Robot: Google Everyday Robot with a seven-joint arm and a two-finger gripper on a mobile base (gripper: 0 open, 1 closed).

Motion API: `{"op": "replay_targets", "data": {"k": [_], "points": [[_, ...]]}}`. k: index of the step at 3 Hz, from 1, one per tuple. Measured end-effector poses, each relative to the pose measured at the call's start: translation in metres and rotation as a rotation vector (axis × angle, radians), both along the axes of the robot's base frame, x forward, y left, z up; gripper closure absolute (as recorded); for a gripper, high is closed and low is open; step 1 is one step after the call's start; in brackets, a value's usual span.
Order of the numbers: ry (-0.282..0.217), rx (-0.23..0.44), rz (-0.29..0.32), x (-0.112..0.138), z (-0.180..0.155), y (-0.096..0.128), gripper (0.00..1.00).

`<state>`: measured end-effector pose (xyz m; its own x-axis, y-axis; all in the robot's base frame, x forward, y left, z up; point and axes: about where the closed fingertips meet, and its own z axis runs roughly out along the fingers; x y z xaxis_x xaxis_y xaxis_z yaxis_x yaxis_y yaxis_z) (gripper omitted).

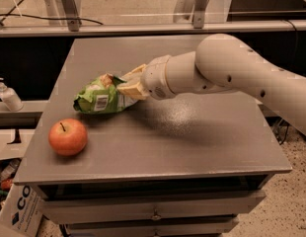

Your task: Move green rice chip bag near apple

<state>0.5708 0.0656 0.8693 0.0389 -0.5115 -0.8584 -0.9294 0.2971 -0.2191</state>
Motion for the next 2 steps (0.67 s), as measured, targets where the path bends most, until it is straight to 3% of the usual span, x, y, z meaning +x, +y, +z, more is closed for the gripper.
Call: {"op": "replay_targets", "data": {"k": [2], "points": [[0.014,-0.032,0.000,-0.0015,-0.0108,0.0039,1.00]]}}
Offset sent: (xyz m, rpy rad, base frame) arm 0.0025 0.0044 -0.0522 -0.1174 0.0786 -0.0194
